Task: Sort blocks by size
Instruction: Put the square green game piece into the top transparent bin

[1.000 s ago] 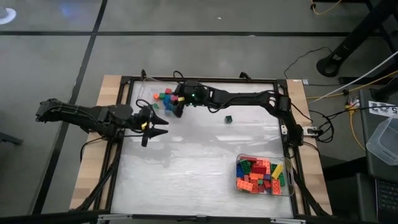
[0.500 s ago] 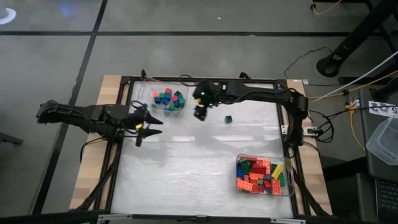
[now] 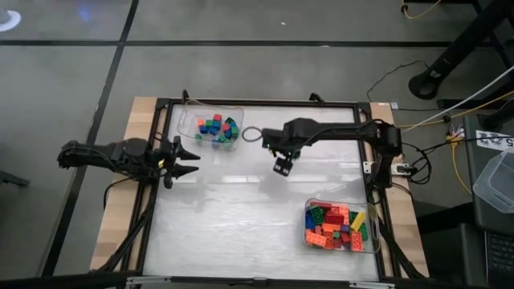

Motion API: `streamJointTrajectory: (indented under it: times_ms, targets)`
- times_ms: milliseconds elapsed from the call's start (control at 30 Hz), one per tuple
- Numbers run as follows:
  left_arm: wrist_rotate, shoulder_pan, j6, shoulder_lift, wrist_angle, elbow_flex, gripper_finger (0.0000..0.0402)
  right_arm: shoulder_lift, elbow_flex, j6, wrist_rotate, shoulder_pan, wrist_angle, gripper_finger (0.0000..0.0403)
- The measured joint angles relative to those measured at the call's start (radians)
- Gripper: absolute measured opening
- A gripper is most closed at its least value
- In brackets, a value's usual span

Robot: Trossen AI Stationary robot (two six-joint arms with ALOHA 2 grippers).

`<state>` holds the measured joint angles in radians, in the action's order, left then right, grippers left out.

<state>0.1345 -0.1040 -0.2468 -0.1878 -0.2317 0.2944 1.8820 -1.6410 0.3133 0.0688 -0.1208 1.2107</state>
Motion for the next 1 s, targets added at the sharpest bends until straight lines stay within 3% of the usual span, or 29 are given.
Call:
streamJointTrajectory:
  times_ms: [333,667,867,1000]
  targets:
    - [0.0,0.0,0.054,0.145,0.007,-0.093,0.0182,0.0,0.203,-0.007,0.025,0.036,-0.031,0.0275]
    - [0.0,0.0,0.103,0.181,0.014,-0.131,0.0182,0.0,0.308,-0.25,0.279,0.023,-0.115,0.0275]
    - [0.0,0.0,0.093,0.181,0.06,-0.177,0.0182,0.0,0.349,-0.346,0.151,-0.043,-0.256,0.0275]
    - [0.0,0.0,0.092,0.181,0.062,-0.18,0.0182,0.0,0.367,-0.349,0.141,-0.083,-0.284,0.0275]
